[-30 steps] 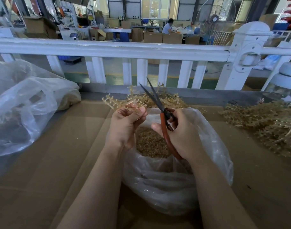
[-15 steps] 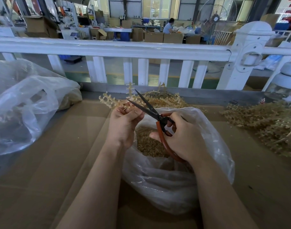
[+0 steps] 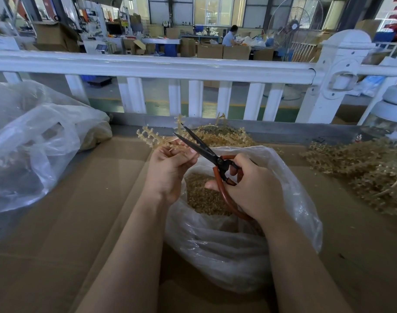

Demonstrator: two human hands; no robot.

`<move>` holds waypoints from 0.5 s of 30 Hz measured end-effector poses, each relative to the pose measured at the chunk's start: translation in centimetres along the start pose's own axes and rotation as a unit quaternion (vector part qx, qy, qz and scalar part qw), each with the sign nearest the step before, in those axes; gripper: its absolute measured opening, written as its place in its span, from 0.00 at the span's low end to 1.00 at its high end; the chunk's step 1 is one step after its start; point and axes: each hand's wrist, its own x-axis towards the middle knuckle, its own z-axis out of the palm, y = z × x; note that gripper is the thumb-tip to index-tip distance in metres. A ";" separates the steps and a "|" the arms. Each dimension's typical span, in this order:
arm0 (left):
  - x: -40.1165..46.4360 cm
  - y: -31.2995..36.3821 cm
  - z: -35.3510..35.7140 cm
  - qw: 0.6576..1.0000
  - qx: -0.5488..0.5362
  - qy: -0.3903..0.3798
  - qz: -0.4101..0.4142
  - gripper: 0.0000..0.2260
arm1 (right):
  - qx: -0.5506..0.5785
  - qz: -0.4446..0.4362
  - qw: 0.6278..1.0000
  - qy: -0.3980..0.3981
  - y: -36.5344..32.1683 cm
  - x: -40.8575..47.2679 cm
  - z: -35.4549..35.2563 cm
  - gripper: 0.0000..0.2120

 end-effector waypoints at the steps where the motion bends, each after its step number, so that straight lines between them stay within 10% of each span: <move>1: 0.0 0.0 0.0 1.000 0.000 -0.003 -0.003 0.05 | 0.002 -0.005 1.000 0.006 0.0 0.0 0.0 0.31; 15: -0.1 0.2 -0.2 0.999 -0.004 0.008 -0.046 0.02 | 0.000 -0.005 1.000 0.007 0.1 -0.2 0.1 0.29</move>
